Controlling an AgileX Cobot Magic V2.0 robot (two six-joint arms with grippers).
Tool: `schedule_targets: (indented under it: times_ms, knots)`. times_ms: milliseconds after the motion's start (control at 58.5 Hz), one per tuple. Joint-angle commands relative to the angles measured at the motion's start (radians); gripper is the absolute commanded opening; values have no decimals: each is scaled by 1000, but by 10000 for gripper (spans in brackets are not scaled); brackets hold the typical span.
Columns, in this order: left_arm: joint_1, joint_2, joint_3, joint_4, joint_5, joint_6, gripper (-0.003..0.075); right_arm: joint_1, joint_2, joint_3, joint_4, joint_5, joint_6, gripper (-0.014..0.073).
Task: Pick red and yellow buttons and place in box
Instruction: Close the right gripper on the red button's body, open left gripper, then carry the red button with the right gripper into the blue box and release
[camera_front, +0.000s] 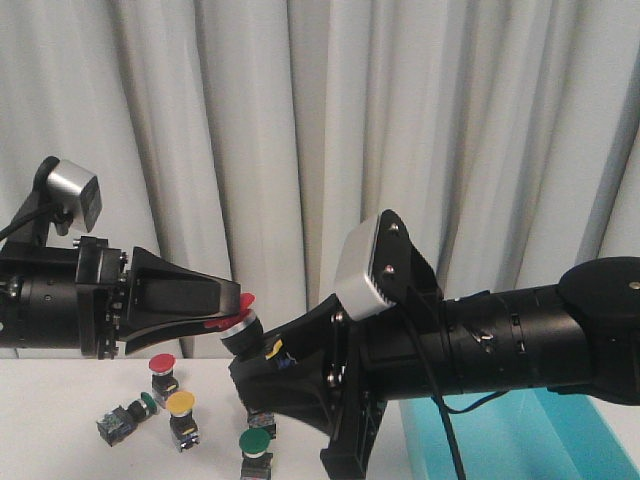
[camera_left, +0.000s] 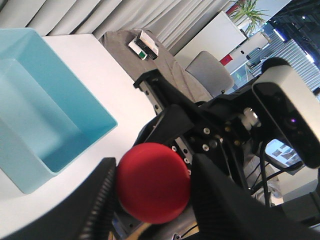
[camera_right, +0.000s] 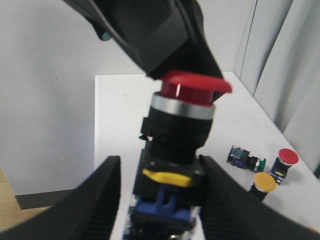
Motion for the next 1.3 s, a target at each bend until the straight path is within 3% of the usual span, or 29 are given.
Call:
schedule_targets:
  times_ms: [0, 290, 581, 700, 1025, 1127, 1281]
  knots:
    - [-3, -38, -29, -92, 14, 1, -6, 0, -29, -42, 52, -5, -7, 202]
    - [-3, -38, -29, -92, 14, 1, -6, 0, -29, -45, 27, -7, -2, -12]
    - [-3, -38, -29, -92, 11, 1, 24, 0, -29, -45, 14, -45, 25, -7]
    - [-3, -38, -29, -89, 6, 1, 90, -2, -29, -45, -28, -101, 67, -8]
    - [-3, -38, -29, -65, -55, 1, 392, -10, -57, -45, -79, -220, 124, -8]
    - [-3, -38, -29, -65, -55, 1, 428, -54, -92, -45, -79, -283, 159, -8]
    - [-3, -38, -29, -55, -56, 1, 426, -203, -127, -45, -124, -294, 256, -8]
